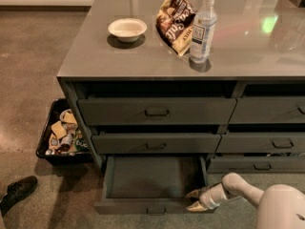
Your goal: Close bottom drawer
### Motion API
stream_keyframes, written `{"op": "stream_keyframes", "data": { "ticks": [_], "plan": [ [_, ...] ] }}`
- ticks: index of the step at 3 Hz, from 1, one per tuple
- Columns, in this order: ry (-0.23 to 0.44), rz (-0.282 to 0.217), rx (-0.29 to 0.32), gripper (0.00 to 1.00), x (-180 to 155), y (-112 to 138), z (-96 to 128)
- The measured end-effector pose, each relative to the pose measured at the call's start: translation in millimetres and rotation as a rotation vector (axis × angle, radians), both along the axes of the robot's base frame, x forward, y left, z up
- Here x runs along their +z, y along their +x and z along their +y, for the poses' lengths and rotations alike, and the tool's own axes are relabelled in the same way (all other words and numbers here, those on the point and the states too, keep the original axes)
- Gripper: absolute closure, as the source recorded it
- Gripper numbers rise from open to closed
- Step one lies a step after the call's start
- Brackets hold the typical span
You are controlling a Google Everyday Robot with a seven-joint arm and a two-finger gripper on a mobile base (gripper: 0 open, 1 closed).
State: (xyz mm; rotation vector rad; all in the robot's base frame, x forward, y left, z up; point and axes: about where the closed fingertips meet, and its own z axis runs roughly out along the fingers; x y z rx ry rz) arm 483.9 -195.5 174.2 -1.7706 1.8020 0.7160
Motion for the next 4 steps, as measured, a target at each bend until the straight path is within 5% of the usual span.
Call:
{"op": "stream_keyframes", "data": {
  "ticks": [1,4],
  "plan": [
    [0.011,-0.011,0.008,0.63,0,8,6],
    [0.041,-0.097,0.017,0.0,11,63,35]
  ]
}}
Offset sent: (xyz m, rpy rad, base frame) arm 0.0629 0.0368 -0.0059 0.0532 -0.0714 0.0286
